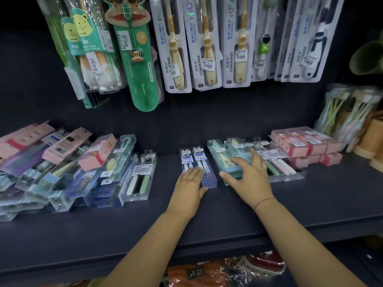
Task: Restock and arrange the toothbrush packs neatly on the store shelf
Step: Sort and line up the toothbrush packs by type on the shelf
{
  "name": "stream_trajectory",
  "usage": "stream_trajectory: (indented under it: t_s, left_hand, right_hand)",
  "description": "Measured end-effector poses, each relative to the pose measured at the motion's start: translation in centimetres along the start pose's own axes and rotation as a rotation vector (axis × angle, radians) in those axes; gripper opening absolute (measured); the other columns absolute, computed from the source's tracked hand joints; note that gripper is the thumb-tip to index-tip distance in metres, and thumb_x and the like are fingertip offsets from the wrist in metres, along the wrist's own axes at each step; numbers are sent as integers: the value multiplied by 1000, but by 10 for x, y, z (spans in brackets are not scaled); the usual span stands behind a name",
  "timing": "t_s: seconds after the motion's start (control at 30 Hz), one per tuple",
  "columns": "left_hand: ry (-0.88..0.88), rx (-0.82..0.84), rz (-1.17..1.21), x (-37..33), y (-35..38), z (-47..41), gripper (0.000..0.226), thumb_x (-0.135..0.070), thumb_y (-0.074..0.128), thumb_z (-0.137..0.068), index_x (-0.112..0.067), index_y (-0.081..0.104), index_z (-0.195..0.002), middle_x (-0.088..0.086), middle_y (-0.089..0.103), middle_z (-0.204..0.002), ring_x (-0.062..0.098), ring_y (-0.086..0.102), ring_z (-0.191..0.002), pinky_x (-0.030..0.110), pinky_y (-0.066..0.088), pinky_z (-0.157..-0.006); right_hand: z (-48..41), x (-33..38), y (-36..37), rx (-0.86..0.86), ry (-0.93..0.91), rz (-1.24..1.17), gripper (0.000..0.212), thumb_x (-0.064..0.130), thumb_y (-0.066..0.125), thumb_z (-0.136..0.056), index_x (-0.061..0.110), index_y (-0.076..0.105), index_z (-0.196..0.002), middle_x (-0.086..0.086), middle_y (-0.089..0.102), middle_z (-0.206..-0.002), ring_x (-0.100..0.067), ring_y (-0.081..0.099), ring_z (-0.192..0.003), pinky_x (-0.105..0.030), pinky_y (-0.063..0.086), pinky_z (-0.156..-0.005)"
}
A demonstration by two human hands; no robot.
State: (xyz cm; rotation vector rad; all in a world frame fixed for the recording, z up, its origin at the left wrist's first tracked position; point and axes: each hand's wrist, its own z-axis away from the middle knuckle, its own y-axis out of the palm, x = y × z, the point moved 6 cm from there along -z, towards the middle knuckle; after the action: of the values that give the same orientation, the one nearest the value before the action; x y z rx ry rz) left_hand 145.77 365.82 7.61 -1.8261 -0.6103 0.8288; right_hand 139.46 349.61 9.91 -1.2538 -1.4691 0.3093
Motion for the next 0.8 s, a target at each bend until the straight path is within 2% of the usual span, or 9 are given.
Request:
stream_trajectory:
  t_s: [0.1,0.27,0.4,0.47,0.6,0.67,0.73,0.8]
  left_hand:
    - [-4,-20,2,-1,0,0,61,-37,46,-102,-17,22,-154,-1,21,-162,13,13,-150,24,0,-119]
    - [-9,-50,7,-1,-1,3,61,-42,46,-101,-18,26,-153,-3,25,-160,11,16,-149,23,0,-118]
    - [-10,-56,9,-2,-2,5,58,-39,45,-102,-18,27,-153,-2,26,-160,12,17,-149,24,1,-119]
    - [-14,-54,8,-2,-3,4,56,-37,45,-102,-19,28,-153,-2,26,-160,12,17,-149,23,0,-118]
    - [-21,-48,40,-4,-7,5,58,-39,46,-102,-19,27,-153,-2,25,-160,12,15,-149,22,-1,-118]
    - [-18,-61,58,-7,-13,13,62,-44,46,-100,-20,25,-154,-3,25,-161,13,11,-150,25,-3,-119]
    - [-22,-84,37,-3,-25,28,63,-49,43,-100,-22,25,-154,-5,23,-161,12,7,-151,28,-5,-119]
    - [-58,-139,-47,16,-44,50,60,-48,44,-100,-23,30,-152,-7,25,-160,14,10,-150,31,-4,-120]
  right_hand:
    - [0,0,0,-44,79,59,57,55,66,-83,26,55,-131,-9,14,-158,-34,21,-141,-42,27,-112]
    - [-2,1,-1,-88,100,56,55,47,68,-81,19,52,-126,-7,40,-141,-31,35,-124,-38,31,-102]
    - [-3,-1,-2,-120,115,82,57,47,66,-82,19,54,-130,-7,38,-144,-32,34,-127,-39,29,-104]
    - [-3,-3,-1,-105,117,111,58,51,64,-83,21,53,-132,-7,37,-146,-31,31,-131,-42,24,-109]
    - [-3,-4,3,-81,94,200,72,65,59,-81,26,45,-139,-7,30,-154,-29,15,-145,-50,-4,-117]
    - [-2,0,-1,-120,45,183,80,66,61,-79,22,41,-144,-10,24,-157,-29,7,-148,-50,-10,-116]
    - [1,13,-6,-197,-65,110,78,57,67,-80,17,43,-143,-13,26,-156,-31,10,-147,-50,-3,-118]
    - [11,33,-7,-222,-203,18,70,45,72,-82,13,48,-140,-14,29,-155,-30,15,-145,-48,10,-119]
